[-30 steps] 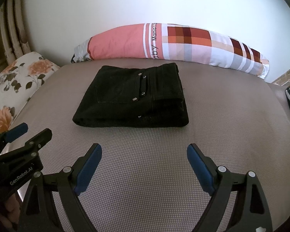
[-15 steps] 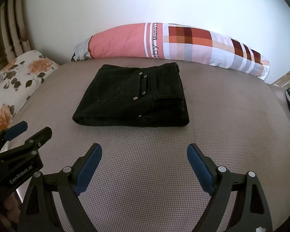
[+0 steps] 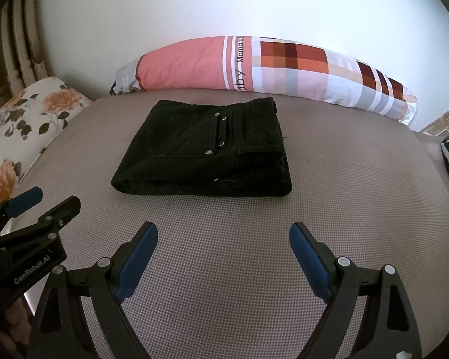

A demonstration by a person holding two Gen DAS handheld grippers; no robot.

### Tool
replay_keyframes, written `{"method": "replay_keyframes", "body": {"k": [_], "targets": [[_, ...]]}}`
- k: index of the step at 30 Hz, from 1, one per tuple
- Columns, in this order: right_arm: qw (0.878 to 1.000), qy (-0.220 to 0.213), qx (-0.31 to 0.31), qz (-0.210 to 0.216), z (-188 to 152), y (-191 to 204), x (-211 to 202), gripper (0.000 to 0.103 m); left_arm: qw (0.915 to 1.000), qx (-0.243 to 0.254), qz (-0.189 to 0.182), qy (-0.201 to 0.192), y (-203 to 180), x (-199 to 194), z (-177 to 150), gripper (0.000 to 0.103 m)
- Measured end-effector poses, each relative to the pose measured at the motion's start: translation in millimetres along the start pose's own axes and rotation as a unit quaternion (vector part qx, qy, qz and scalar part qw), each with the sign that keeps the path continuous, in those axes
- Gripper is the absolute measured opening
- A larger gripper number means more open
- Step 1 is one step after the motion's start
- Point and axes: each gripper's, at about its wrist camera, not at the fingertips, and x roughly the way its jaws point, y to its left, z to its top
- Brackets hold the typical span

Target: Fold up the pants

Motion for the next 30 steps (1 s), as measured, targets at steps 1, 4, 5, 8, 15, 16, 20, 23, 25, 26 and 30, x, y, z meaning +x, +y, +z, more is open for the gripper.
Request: {"method": "replay_keyframes", "body": {"k": [1, 4, 5, 8, 15, 16, 20, 23, 25, 26, 30], "targets": [[1.0, 0.0, 0.0, 0.0, 0.7, 0.1, -0.2, 0.088, 1.0, 0.0, 0.0, 0.0, 0.3, 0.6, 0.0, 0.069], [1.0, 0.0, -0.001, -0.001, 0.5, 0.5, -0.4, 0.088, 1.0, 0.004, 0.001, 0.0, 0.8, 2.0, 0.9, 0.069], [1.0, 0.001, -0.003, -0.002, 0.1, 0.5, 0.4, 0.088, 1.0, 0.004, 0.0, 0.0, 1.0, 2.7, 1.5, 0.069], [1.0, 0.001, 0.0, -0.002, -0.5, 0.8, -0.6, 0.088, 1.0, 0.007, 0.0, 0.001, 0.7, 3.8, 2.5, 0.069], [1.0, 0.003, -0.004, -0.002, 1.9, 1.0, 0.6, 0.088, 0.9999, 0.012, 0.0, 0.002, -0.3, 6.8, 4.0, 0.069], [1.0, 0.002, -0.005, -0.004, 2.2, 0.7, 0.7, 0.088, 0.9999, 0.013, 0.001, 0.003, -0.5, 7.1, 4.0, 0.069], [1.0, 0.002, -0.004, -0.004, 3.0, -1.0, 1.6, 0.088, 0.9998, 0.019, 0.002, 0.003, -1.7, 8.9, 4.8, 0.069], [1.0, 0.002, -0.002, -0.004, 3.6, -2.6, 3.0, 0.088, 0.9997, 0.022, 0.002, 0.003, -3.0, 9.9, 5.3, 0.069], [1.0, 0.003, -0.003, -0.006, 3.4, -2.7, 3.2, 0.088, 0.9997, 0.024, -0.002, 0.004, -3.2, 10.4, 5.6, 0.069], [1.0, 0.003, -0.004, -0.005, 3.0, -2.7, 3.3, 0.088, 0.9997, 0.023, -0.003, 0.005, -2.9, 10.9, 5.9, 0.069], [1.0, 0.003, -0.003, -0.007, 2.3, -2.7, 4.1, 0.088, 0.9996, 0.027, -0.005, 0.005, -2.5, 12.2, 7.1, 0.069]]}}
